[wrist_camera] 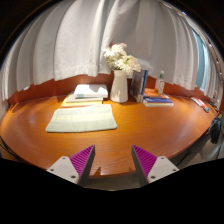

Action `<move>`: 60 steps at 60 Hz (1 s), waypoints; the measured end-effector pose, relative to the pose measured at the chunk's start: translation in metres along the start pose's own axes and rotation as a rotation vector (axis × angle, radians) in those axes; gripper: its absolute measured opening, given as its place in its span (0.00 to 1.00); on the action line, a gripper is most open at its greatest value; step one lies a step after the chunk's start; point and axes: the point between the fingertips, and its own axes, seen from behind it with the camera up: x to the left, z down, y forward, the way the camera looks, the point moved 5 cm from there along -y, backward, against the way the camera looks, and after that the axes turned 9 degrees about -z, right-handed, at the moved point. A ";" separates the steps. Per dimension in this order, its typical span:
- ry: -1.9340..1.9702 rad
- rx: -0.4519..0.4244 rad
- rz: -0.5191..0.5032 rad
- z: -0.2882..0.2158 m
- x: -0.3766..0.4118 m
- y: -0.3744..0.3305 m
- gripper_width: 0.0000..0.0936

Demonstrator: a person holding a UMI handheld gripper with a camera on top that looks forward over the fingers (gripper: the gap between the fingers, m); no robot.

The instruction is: Fold towel

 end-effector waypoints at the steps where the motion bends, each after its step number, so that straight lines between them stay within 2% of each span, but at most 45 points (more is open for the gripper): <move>1: -0.004 0.007 -0.012 0.001 0.009 0.007 0.78; 19: -0.072 0.063 -0.235 -0.027 0.208 0.132 0.79; 30: -0.121 0.083 -0.273 -0.049 0.269 0.209 0.76; 36: -0.150 0.107 -0.238 -0.049 0.276 0.242 0.66; 39: -0.165 0.146 -0.228 -0.044 0.277 0.252 0.59; 40: -0.165 0.124 -0.230 -0.049 0.278 0.254 0.56; 42: -0.165 0.119 -0.205 -0.048 0.274 0.258 0.44; 46: -0.183 0.118 -0.209 -0.050 0.273 0.259 0.30; 49: -0.223 0.118 -0.188 -0.051 0.266 0.259 0.09; 53: -0.296 0.128 -0.181 -0.049 0.266 0.261 0.04; 60: -0.295 0.155 -0.200 -0.060 0.259 0.253 0.03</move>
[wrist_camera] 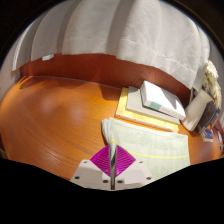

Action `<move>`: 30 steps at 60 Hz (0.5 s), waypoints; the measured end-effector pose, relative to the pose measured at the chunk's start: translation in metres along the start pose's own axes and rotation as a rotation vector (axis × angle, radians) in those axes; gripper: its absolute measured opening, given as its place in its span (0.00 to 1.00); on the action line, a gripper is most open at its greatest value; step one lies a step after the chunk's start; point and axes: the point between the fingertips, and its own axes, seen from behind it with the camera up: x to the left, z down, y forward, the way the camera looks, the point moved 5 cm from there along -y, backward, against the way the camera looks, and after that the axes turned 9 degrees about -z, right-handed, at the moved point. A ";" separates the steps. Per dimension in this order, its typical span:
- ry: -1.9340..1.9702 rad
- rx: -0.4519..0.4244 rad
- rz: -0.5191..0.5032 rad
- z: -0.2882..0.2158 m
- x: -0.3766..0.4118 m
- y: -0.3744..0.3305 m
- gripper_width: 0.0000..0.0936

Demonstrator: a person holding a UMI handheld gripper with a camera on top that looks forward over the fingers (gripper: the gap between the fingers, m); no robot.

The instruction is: Fold towel

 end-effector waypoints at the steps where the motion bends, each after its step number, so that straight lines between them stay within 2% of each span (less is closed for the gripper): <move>1: 0.011 -0.009 0.004 -0.005 -0.005 -0.006 0.03; 6: 0.047 -0.082 0.046 -0.032 -0.039 -0.041 0.03; 13: 0.047 -0.125 0.135 -0.050 -0.111 -0.087 0.03; 18: 0.049 -0.129 0.183 -0.046 -0.163 -0.104 0.03; 22: 0.049 -0.092 0.179 -0.028 -0.196 -0.104 0.05; 25: 0.044 -0.070 0.155 -0.014 -0.214 -0.103 0.15; 30: 0.026 -0.063 0.155 0.009 -0.243 -0.104 0.51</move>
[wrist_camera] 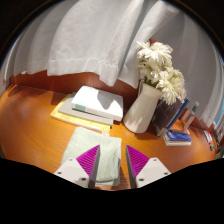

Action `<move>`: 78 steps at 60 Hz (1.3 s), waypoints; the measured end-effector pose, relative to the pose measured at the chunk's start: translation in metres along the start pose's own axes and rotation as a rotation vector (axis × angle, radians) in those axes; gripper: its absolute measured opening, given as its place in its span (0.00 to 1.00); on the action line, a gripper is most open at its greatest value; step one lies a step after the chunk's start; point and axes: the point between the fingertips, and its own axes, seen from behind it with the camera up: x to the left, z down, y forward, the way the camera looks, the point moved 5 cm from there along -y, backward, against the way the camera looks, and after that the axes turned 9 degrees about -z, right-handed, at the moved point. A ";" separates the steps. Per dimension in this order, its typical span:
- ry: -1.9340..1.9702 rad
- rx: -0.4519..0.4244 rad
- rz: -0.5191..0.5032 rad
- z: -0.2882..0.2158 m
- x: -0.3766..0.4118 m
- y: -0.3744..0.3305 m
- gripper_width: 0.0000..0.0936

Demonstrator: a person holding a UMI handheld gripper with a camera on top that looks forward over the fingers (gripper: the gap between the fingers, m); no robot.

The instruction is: Fold towel

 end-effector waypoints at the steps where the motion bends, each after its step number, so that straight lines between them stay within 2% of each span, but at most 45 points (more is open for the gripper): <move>1: -0.002 0.003 -0.004 0.004 -0.005 -0.001 0.57; 4: 0.000 0.008 -0.016 0.015 -0.018 -0.004 0.66; 9: 0.012 0.010 -0.040 0.029 -0.032 -0.015 0.71; 20: 0.068 -0.053 -0.076 0.028 -0.069 -0.074 0.72; 28: 0.114 -0.145 -0.080 0.010 -0.099 -0.137 0.73; 38: 0.162 -0.223 -0.056 0.006 -0.127 -0.206 0.73; 50: 0.236 -0.287 -0.003 0.031 -0.141 -0.266 0.73; 67: 0.249 -0.255 0.051 0.091 -0.141 -0.320 0.73; 78: 0.262 -0.244 0.055 0.107 -0.138 -0.340 0.73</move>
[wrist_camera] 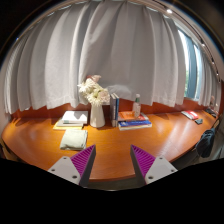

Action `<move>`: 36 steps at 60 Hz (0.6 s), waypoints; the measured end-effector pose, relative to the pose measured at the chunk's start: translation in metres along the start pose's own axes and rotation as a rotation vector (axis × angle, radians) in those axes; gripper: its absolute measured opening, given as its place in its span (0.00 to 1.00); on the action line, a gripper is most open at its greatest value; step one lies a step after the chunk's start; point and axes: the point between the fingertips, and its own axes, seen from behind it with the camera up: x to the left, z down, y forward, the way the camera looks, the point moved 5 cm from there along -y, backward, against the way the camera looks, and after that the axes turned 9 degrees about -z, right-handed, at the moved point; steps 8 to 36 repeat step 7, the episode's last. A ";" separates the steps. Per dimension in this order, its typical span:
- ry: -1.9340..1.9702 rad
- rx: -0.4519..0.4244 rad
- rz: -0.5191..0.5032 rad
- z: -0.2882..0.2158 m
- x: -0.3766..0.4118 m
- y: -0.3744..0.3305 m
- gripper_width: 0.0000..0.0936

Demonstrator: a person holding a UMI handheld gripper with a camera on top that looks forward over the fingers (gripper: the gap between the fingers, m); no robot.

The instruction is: Fold towel

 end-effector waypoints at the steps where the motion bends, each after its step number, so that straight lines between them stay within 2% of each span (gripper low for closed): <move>1: 0.001 -0.001 0.000 0.000 0.000 -0.002 0.73; 36: 0.003 -0.006 0.003 0.002 0.000 -0.008 0.73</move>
